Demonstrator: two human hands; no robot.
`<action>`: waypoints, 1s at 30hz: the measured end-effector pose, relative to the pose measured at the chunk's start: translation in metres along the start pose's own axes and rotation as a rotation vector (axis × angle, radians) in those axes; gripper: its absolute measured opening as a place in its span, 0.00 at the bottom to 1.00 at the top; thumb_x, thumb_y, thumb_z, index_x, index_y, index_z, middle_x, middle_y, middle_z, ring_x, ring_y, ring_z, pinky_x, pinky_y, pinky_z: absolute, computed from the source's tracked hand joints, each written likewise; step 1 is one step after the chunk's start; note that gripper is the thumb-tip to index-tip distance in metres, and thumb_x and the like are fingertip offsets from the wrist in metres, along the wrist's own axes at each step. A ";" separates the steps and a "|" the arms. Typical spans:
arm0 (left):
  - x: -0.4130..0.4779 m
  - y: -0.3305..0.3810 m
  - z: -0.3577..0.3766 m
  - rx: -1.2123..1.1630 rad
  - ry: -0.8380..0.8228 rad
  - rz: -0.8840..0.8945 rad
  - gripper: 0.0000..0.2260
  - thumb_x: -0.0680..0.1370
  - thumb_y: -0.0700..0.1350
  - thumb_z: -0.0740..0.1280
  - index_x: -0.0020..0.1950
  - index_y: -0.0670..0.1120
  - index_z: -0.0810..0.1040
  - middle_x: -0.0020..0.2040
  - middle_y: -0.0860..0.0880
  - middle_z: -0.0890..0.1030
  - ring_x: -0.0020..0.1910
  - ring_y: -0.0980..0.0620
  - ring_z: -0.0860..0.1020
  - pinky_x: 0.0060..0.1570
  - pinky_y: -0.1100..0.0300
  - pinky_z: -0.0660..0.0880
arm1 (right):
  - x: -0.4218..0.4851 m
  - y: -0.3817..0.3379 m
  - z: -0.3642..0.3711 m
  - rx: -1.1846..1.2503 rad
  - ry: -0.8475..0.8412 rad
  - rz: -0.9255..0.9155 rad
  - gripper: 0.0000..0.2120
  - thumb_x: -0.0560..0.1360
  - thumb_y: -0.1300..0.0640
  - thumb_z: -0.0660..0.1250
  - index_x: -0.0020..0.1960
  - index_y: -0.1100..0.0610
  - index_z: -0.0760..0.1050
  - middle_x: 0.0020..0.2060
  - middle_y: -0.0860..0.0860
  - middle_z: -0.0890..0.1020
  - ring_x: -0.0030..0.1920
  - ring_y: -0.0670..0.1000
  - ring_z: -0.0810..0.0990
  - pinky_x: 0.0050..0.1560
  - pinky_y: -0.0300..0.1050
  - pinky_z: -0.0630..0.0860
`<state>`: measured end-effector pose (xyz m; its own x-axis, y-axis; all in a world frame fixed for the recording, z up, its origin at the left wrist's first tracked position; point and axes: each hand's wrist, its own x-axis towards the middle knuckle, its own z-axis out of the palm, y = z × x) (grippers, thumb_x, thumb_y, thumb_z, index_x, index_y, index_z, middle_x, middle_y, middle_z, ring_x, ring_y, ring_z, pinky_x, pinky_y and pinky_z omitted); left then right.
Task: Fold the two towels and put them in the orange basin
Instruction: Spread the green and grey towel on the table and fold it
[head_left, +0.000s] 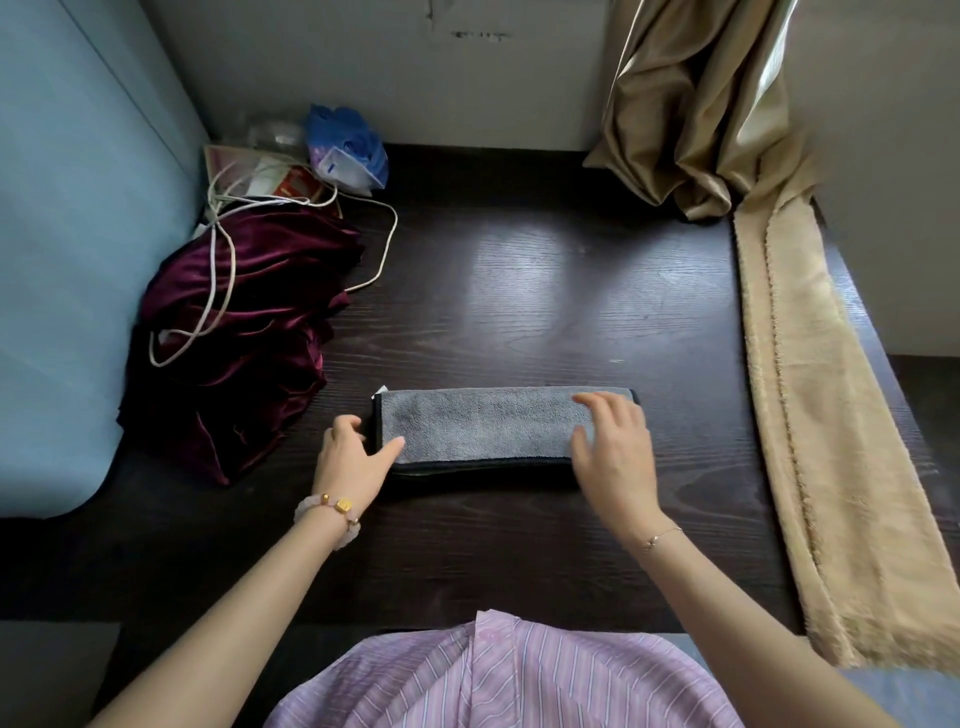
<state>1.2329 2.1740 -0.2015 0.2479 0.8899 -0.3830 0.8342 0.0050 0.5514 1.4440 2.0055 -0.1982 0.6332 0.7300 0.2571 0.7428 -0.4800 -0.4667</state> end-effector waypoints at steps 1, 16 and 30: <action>0.000 0.004 0.003 -0.003 -0.030 -0.037 0.29 0.72 0.52 0.70 0.67 0.40 0.65 0.63 0.41 0.72 0.61 0.43 0.73 0.58 0.53 0.69 | 0.000 -0.007 0.006 -0.028 -0.050 -0.036 0.18 0.71 0.57 0.58 0.58 0.60 0.76 0.53 0.56 0.80 0.57 0.55 0.72 0.61 0.51 0.69; -0.003 0.032 -0.008 -0.474 -0.204 -0.184 0.11 0.71 0.45 0.72 0.49 0.44 0.76 0.52 0.45 0.81 0.50 0.47 0.79 0.54 0.49 0.76 | -0.019 -0.024 0.055 -0.234 -0.459 -0.023 0.31 0.77 0.42 0.45 0.75 0.56 0.59 0.75 0.50 0.60 0.76 0.53 0.56 0.71 0.55 0.40; -0.063 0.138 0.016 -0.417 -0.470 0.414 0.12 0.79 0.51 0.60 0.57 0.48 0.77 0.59 0.53 0.78 0.61 0.57 0.73 0.62 0.60 0.68 | 0.009 -0.052 -0.042 1.259 -0.277 0.581 0.12 0.77 0.48 0.62 0.57 0.51 0.78 0.49 0.54 0.82 0.52 0.49 0.79 0.53 0.47 0.77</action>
<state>1.3399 2.1110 -0.1133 0.7630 0.5685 -0.3076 0.3946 -0.0327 0.9183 1.4199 2.0172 -0.1362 0.6054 0.7225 -0.3338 -0.3867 -0.0996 -0.9168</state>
